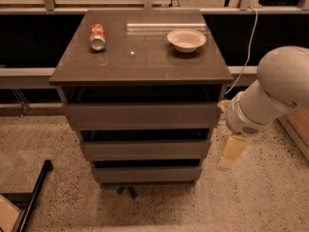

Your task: Open bottom drawer

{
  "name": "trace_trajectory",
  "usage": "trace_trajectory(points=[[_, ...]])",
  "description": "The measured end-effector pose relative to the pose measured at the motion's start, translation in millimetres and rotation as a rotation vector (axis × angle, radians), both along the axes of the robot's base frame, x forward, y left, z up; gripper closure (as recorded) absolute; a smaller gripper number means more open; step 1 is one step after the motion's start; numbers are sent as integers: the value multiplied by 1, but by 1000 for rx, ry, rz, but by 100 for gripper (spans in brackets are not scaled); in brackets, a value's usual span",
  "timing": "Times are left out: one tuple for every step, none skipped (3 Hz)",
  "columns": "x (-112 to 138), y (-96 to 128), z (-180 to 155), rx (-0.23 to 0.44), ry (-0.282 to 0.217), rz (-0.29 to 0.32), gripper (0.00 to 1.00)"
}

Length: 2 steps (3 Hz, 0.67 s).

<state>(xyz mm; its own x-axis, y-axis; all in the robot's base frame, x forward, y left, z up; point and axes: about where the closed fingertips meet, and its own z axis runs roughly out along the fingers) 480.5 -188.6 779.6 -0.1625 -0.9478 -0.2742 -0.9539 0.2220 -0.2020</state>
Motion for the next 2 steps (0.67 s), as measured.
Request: trace_trajectory(points=[[3, 4, -31, 6, -9, 19, 0], [9, 10, -69, 7, -3, 35, 0]])
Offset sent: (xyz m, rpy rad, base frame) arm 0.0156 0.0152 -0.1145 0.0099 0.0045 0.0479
